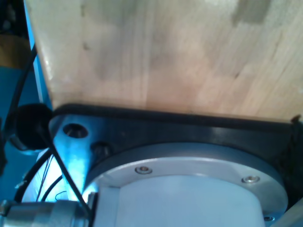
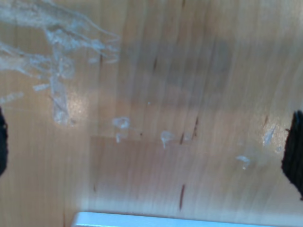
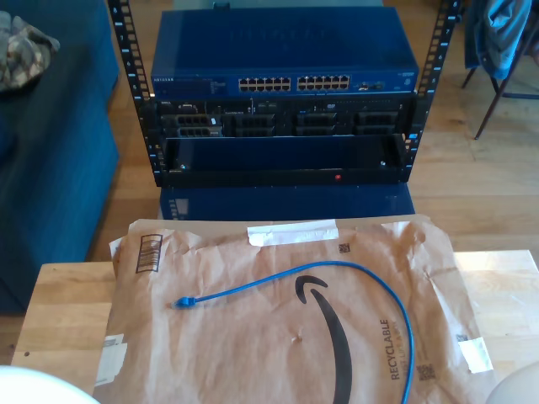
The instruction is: Grab the cable and plug it in
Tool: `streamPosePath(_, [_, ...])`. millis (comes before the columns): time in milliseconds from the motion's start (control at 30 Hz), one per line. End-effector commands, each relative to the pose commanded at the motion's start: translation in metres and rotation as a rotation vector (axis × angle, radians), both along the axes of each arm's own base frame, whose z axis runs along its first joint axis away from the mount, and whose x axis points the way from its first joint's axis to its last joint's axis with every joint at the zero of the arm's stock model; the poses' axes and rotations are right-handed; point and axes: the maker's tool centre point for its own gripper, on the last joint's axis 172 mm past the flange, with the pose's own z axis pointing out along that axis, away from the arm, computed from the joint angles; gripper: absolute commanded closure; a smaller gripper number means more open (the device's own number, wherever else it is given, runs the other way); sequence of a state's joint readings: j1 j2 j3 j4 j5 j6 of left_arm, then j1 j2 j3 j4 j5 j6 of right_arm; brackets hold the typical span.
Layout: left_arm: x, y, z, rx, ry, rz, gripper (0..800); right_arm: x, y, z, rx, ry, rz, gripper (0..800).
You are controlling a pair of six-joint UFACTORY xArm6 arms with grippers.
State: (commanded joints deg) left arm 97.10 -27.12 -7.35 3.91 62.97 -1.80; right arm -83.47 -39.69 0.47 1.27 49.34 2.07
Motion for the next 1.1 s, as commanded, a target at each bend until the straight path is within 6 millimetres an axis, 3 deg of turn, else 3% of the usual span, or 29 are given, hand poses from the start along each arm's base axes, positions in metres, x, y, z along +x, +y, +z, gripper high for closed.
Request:
streamPosePath(833, [0.0, 0.0, 0.0, 0.0, 0.002, 0.003, 0, 0.001, -0.006, 0.004, -0.014, -0.001, -0.012, 1])
streamPosePath(967, [-0.002, 0.007, 0.009, 0.009, 0.008, 0.007, 0, 0.002, -0.016, 0.018, -0.032, 0.002, -0.04, 2])
streamPosePath(1100, [-0.003, 0.008, 0.029, -0.027, 0.023, 0.033, 0, 0.003, -0.017, 0.054, 0.038, 0.025, -0.111, 3])
